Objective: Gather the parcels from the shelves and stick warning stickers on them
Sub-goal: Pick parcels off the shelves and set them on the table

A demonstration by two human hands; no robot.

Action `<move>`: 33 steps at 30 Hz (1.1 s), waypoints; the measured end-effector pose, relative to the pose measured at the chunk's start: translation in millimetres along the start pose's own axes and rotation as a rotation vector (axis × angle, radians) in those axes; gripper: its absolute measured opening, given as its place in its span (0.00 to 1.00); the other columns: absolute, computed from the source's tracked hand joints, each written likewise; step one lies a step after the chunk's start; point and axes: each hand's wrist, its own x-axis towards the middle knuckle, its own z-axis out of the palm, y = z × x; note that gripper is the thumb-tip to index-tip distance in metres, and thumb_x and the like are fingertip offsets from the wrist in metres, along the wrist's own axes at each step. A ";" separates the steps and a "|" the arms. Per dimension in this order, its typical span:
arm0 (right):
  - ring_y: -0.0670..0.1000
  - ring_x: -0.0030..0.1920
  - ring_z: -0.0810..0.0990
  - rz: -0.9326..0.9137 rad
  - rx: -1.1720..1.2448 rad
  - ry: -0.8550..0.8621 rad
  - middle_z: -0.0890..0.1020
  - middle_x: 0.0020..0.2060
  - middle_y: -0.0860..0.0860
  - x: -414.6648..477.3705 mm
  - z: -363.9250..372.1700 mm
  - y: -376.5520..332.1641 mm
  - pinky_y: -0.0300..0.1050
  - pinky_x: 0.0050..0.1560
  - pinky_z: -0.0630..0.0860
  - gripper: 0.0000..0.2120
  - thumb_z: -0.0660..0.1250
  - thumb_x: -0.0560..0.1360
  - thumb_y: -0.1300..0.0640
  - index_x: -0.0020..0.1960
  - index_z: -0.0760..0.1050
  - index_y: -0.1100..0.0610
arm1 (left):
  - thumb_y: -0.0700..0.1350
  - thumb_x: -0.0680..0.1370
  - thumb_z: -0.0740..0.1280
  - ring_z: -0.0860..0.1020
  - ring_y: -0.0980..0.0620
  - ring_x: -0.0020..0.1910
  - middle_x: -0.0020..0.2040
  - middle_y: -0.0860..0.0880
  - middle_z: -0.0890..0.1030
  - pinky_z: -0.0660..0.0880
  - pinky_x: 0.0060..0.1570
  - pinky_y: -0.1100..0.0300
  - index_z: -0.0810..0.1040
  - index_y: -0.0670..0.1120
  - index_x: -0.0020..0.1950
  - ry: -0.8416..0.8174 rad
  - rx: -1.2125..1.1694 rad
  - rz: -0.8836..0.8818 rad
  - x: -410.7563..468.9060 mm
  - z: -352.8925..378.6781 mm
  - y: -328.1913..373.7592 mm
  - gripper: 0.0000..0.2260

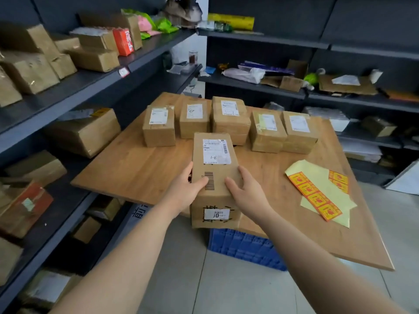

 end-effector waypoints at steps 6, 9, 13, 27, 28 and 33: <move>0.40 0.51 0.68 0.038 -0.040 -0.046 0.73 0.66 0.51 60.3 18.4 11.8 0.28 0.37 0.66 0.24 0.61 0.80 0.50 0.73 0.60 0.56 | 0.48 0.80 0.65 0.72 0.59 0.55 0.61 0.58 0.73 0.66 0.54 0.61 0.57 0.56 0.77 -0.019 0.065 -0.050 61.5 -5.8 -10.7 0.27; 0.41 0.51 0.68 0.061 -0.063 -0.054 0.74 0.66 0.51 85.4 29.9 14.6 0.30 0.43 0.66 0.25 0.62 0.79 0.50 0.73 0.60 0.56 | 0.47 0.80 0.64 0.70 0.60 0.56 0.62 0.58 0.72 0.66 0.54 0.63 0.55 0.55 0.78 -0.050 0.079 -0.089 89.3 -11.6 -20.4 0.29; 0.43 0.51 0.71 0.098 -0.061 -0.040 0.75 0.64 0.51 113.0 46.0 14.3 0.35 0.46 0.71 0.25 0.64 0.78 0.51 0.72 0.61 0.54 | 0.47 0.80 0.65 0.70 0.59 0.60 0.70 0.55 0.70 0.67 0.60 0.61 0.53 0.53 0.79 -0.078 0.141 -0.133 123.6 -21.6 -33.5 0.31; 0.51 0.72 0.65 0.087 -0.414 0.084 0.67 0.73 0.52 134.6 19.9 49.9 0.44 0.69 0.63 0.25 0.59 0.80 0.50 0.75 0.61 0.55 | 0.50 0.81 0.57 0.61 0.49 0.74 0.76 0.49 0.63 0.57 0.73 0.51 0.61 0.47 0.75 0.031 1.052 0.342 152.9 2.1 -14.2 0.22; 0.51 0.73 0.64 0.091 -0.445 0.098 0.66 0.73 0.52 132.9 10.5 55.4 0.43 0.70 0.61 0.25 0.59 0.80 0.50 0.75 0.61 0.56 | 0.50 0.81 0.57 0.61 0.49 0.74 0.75 0.49 0.64 0.57 0.73 0.52 0.62 0.47 0.75 0.018 1.065 0.390 152.6 10.9 -8.1 0.22; 0.53 0.73 0.64 0.148 -0.559 0.151 0.66 0.73 0.55 117.6 -44.9 90.8 0.43 0.70 0.59 0.25 0.60 0.80 0.51 0.74 0.62 0.58 | 0.51 0.81 0.56 0.59 0.50 0.75 0.75 0.50 0.63 0.55 0.74 0.51 0.60 0.47 0.76 -0.106 1.072 0.519 156.3 68.3 15.2 0.23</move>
